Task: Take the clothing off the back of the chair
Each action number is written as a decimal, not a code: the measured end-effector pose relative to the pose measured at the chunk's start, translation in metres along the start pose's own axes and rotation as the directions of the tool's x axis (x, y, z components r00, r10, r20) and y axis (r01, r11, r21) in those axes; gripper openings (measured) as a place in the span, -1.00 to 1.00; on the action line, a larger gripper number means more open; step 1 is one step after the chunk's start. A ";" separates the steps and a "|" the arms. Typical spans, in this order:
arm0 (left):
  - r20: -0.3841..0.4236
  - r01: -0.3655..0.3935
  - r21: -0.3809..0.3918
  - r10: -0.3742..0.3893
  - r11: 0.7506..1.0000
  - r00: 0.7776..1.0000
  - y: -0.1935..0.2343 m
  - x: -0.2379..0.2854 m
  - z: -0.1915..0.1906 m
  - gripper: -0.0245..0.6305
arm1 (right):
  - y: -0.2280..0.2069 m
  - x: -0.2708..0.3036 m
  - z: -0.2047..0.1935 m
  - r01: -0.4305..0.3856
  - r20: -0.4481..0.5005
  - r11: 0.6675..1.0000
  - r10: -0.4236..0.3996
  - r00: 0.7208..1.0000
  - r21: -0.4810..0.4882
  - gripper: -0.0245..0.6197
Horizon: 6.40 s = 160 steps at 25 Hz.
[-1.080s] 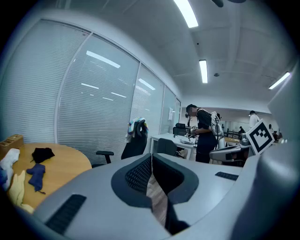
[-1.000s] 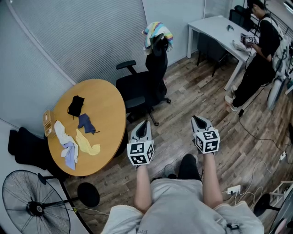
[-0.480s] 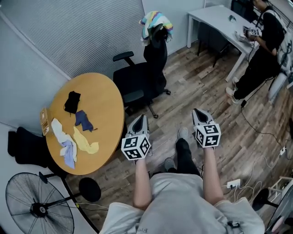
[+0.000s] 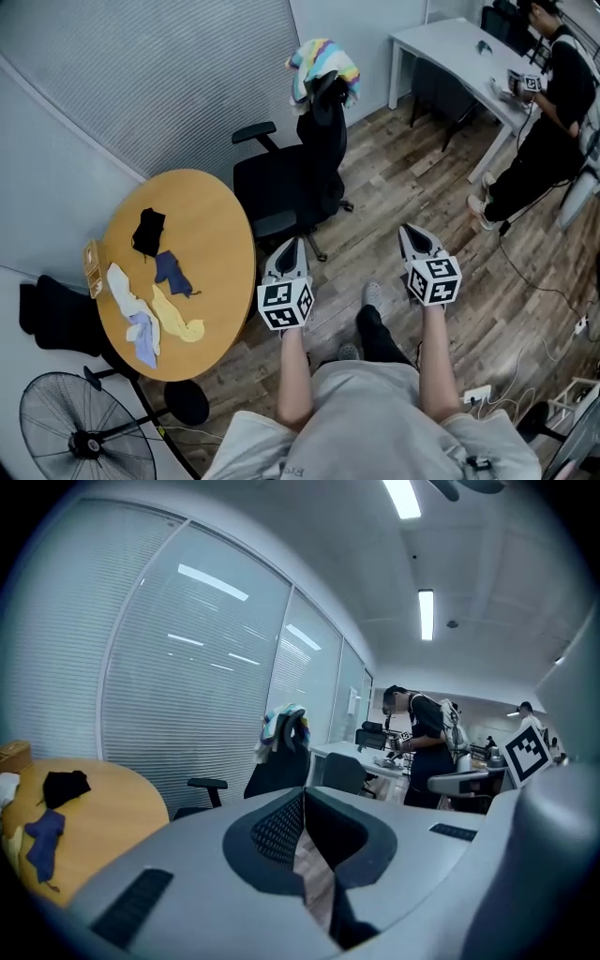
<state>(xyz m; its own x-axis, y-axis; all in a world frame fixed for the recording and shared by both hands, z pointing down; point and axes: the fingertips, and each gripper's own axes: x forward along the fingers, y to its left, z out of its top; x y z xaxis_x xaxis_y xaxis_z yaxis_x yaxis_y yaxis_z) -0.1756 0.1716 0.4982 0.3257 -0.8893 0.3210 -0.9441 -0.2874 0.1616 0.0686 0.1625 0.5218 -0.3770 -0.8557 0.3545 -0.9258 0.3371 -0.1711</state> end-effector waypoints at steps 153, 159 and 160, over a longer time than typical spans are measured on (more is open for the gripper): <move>-0.079 0.733 0.160 -0.731 0.662 0.678 0.067 0.490 0.203 -0.52 | -0.129 0.466 0.249 -0.735 0.027 0.677 0.736 0.676 -0.035 -0.63; -0.059 0.649 0.177 -0.650 0.740 0.757 0.072 0.488 0.208 -0.57 | -0.136 0.463 0.260 -0.629 0.064 0.776 0.631 0.773 -0.056 -0.67; -0.053 0.640 0.173 -0.642 0.748 0.765 0.074 0.488 0.209 -0.57 | -0.136 0.463 0.264 -0.612 0.076 0.789 0.615 0.785 -0.058 -0.67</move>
<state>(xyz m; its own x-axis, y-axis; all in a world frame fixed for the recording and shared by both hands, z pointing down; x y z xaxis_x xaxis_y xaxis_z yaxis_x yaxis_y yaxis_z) -0.0971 -0.3577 0.4718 0.8581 -0.4765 0.1914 -0.5067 -0.8463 0.1647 0.0275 -0.3830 0.4662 -0.8631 -0.4944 0.1031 -0.5010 0.8123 -0.2985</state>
